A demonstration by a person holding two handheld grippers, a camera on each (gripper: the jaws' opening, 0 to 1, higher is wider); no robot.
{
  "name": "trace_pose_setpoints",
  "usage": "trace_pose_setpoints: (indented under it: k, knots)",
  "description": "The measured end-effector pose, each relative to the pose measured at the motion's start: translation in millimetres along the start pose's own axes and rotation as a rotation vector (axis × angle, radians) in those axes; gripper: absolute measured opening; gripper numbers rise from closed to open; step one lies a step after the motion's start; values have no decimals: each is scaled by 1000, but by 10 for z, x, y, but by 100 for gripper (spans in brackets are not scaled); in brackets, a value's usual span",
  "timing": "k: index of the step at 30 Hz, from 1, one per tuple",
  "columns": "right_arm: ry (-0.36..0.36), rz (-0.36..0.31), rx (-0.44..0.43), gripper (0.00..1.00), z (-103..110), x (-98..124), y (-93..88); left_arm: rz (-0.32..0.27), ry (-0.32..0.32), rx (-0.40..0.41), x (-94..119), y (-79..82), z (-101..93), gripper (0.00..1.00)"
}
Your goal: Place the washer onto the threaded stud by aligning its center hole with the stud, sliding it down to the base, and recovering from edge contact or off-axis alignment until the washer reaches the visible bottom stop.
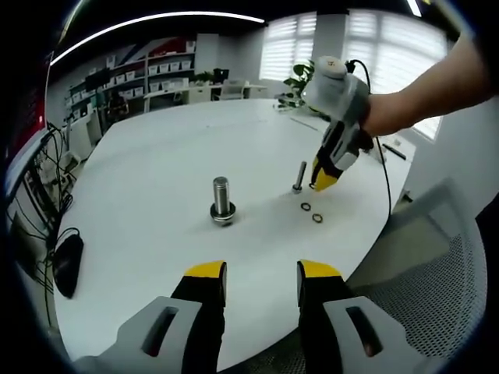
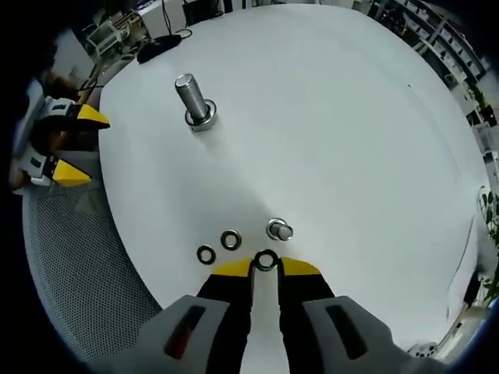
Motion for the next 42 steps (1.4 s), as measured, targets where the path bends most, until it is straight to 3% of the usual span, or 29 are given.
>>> trace_pose_setpoints:
  k: [27, 42]
  knots:
    - [-23, -88, 51, 14, 14, 341, 229, 10, -13, -4, 11, -15, -34, 34]
    - [-26, -105, 83, 14, -32, 280, 336, 9, -4, -4, 11, -9, -16, 34]
Point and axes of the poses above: the point that each gripper's makers call its tool centre point, and the gripper's own axes: x roughly backward along the fingers, z roughly to its left, y roughly out of its top, the point moved 6 cm from there along x, roughly backward along the fingers, and after that the axes turned 13 degrees about -z, right-handed, at the moved point
